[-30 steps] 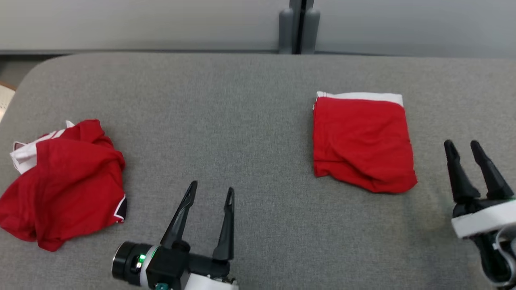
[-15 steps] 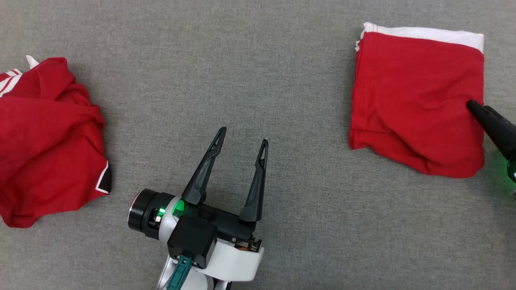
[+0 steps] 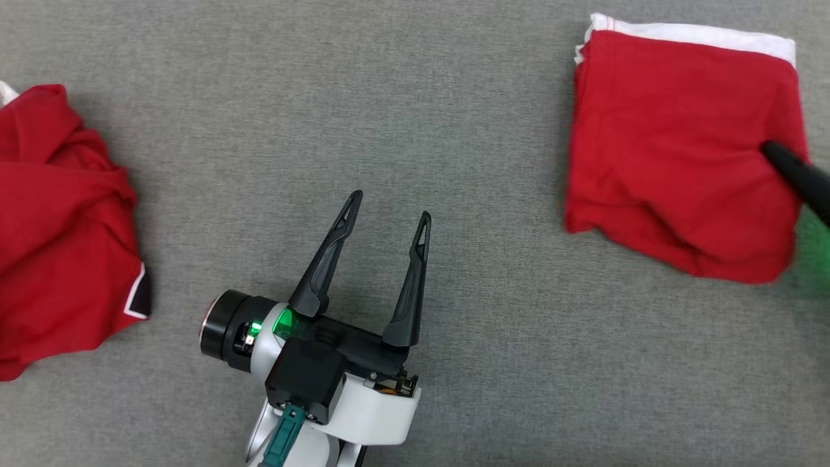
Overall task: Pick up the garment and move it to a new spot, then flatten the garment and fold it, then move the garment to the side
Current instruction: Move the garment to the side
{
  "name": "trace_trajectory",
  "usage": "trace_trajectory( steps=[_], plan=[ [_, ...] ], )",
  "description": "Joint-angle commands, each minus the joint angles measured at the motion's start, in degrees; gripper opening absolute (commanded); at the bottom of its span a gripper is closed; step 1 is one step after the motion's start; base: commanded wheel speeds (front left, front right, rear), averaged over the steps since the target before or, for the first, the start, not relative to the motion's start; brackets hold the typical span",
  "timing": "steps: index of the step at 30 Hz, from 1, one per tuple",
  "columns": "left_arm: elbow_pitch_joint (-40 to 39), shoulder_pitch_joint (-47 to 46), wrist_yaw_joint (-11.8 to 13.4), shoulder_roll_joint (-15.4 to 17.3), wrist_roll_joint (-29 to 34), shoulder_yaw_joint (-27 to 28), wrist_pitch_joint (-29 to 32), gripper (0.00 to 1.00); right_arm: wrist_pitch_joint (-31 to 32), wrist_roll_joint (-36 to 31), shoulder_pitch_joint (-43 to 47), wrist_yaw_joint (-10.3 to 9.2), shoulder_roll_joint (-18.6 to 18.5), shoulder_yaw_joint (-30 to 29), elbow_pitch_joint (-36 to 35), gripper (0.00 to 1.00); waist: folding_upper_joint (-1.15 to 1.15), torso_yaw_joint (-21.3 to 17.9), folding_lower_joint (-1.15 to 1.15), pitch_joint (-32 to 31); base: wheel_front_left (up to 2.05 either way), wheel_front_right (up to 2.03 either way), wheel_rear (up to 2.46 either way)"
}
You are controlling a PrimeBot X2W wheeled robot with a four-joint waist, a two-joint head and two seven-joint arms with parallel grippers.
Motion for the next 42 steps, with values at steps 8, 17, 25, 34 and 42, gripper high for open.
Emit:
trace_trajectory(
  steps=[8, 17, 25, 34, 42],
  plan=[
    [-1.1, -2.4, -3.0, 0.6, 3.2, 0.3, -0.3, 1.00, -7.4, -11.1, -1.1, -0.04, -10.5, -0.1, 3.2, 0.00, 0.00, -4.9, 0.00, 2.1, 0.00, 0.00, 0.00],
    [-2.7, -4.9, -4.5, 3.1, 6.3, -2.1, -0.3, 1.00, -10.3, -21.4, -8.0, -0.04, -20.3, 3.4, 9.9, 0.00, 0.00, -8.0, 0.00, 5.6, 0.00, 0.00, 0.00],
    [-3.1, -7.3, -4.3, 4.3, 6.7, -4.0, -0.2, 1.00, -12.5, -29.4, -14.9, -0.04, -25.0, 6.4, 16.5, 0.00, 0.00, -7.8, 0.00, 8.9, 0.00, 0.00, 0.00],
    [-1.8, -8.9, -4.1, 3.7, 5.1, -6.1, -0.1, 1.00, -12.9, -41.6, -23.1, -0.08, -23.9, 7.7, 27.4, 1.00, 0.00, -4.7, 0.00, 9.0, 0.00, 0.00, 0.00],
    [-1.0, -6.2, -2.9, 2.7, 3.1, -6.0, -0.2, 1.00, -14.5, -49.6, -22.9, -0.08, -13.4, 7.1, 34.4, 1.00, 0.00, -2.2, 0.00, 0.7, 0.00, 0.00, 0.00]
  ],
)
